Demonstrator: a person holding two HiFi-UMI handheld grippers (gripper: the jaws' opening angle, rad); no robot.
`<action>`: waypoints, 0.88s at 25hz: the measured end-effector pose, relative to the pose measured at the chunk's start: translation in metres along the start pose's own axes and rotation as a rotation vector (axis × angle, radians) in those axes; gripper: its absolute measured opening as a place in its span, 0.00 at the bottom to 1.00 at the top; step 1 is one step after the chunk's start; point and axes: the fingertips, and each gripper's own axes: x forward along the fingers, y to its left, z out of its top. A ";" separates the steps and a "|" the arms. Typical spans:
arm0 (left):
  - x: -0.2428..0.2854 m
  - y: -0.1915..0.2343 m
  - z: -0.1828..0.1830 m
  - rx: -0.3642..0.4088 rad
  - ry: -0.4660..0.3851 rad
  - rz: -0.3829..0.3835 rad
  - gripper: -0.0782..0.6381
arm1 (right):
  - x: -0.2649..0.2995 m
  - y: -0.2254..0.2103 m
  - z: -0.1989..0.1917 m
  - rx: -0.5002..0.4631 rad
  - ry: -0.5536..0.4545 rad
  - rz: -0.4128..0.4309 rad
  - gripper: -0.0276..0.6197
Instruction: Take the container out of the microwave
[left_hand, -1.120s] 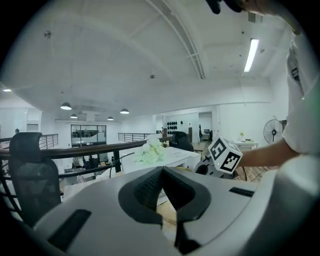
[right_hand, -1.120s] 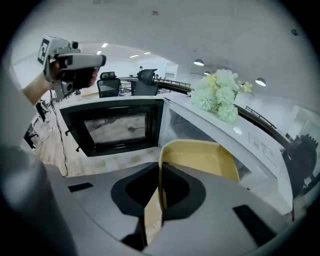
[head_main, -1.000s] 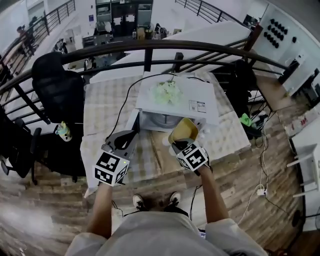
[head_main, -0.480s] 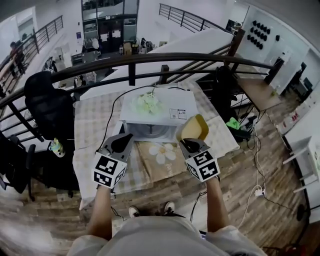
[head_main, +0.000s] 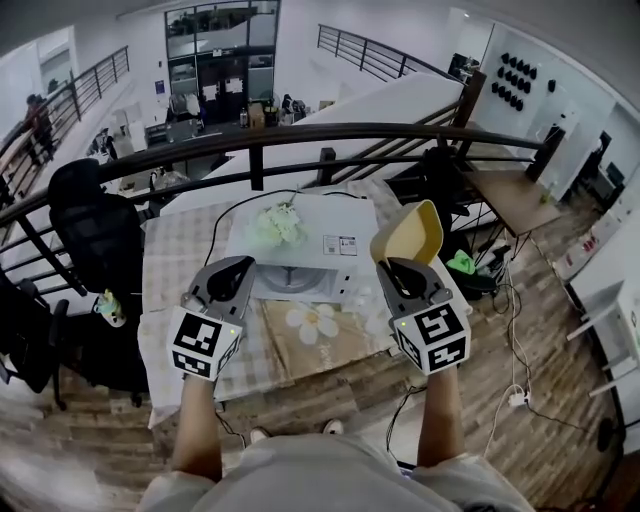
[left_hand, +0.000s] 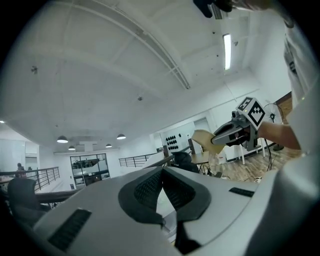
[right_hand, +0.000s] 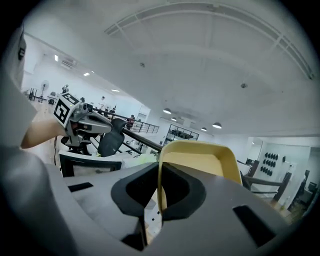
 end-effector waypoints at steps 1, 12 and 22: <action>0.001 0.000 0.006 0.007 -0.012 0.005 0.13 | -0.003 -0.002 0.005 -0.008 -0.014 0.001 0.09; -0.001 0.003 0.044 0.055 -0.088 0.024 0.13 | -0.010 -0.013 0.029 -0.050 -0.067 0.007 0.08; -0.001 0.013 0.034 0.051 -0.071 0.042 0.13 | 0.010 -0.007 0.021 -0.042 -0.055 0.024 0.08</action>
